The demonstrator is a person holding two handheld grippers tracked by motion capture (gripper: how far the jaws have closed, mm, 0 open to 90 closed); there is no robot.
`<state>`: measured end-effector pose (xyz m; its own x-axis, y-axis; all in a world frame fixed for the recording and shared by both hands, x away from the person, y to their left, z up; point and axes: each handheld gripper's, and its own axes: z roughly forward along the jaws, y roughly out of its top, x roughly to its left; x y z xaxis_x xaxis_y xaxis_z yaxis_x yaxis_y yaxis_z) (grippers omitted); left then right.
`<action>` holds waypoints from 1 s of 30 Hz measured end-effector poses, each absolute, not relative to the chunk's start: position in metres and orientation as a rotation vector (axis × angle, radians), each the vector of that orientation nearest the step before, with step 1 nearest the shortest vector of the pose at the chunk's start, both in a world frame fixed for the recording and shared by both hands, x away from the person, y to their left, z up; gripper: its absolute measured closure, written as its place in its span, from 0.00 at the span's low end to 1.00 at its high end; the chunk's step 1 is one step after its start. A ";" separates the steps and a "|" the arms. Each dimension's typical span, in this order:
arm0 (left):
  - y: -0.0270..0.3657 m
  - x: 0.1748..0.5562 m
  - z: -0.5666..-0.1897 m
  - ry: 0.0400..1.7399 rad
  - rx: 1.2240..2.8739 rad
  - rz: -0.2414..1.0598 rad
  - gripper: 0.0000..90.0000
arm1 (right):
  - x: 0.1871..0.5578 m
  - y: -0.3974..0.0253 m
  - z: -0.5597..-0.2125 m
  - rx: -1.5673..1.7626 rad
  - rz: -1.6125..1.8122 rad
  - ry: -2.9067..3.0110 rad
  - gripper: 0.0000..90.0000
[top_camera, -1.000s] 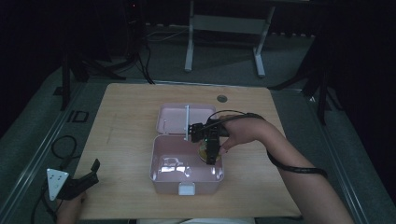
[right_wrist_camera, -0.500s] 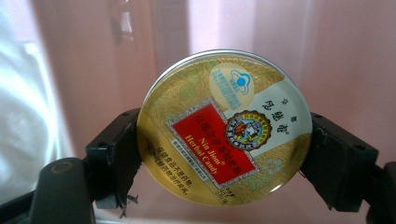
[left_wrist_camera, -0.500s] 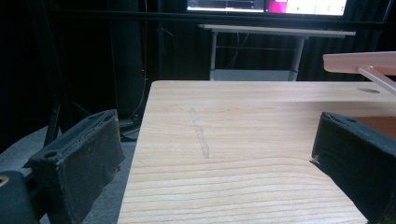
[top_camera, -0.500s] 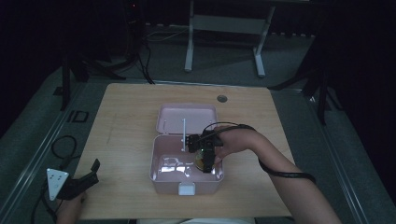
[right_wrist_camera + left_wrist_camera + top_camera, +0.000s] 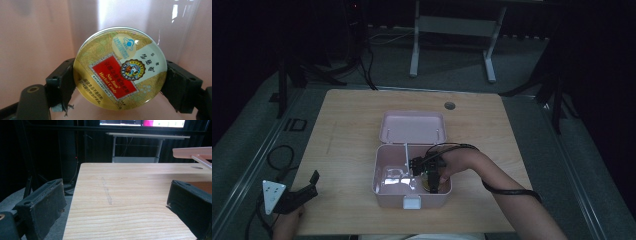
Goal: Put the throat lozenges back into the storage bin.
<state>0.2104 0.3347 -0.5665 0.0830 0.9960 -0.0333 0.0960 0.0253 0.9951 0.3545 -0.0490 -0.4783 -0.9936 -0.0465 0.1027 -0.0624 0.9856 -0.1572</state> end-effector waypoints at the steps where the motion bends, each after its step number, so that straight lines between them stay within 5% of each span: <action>1: 0.335 0.210 -0.567 1.229 1.295 1.079 0.03 | 0.355 -0.049 -0.478 0.083 0.245 -3.032 0.22; 19: 0.335 0.211 -0.566 1.225 1.301 1.065 0.03 | 0.357 -0.051 -0.496 0.057 0.252 -2.985 0.19; 30: 0.334 0.211 -0.566 1.227 1.301 1.067 0.03 | 0.358 -0.055 -0.454 0.034 0.124 -3.025 0.18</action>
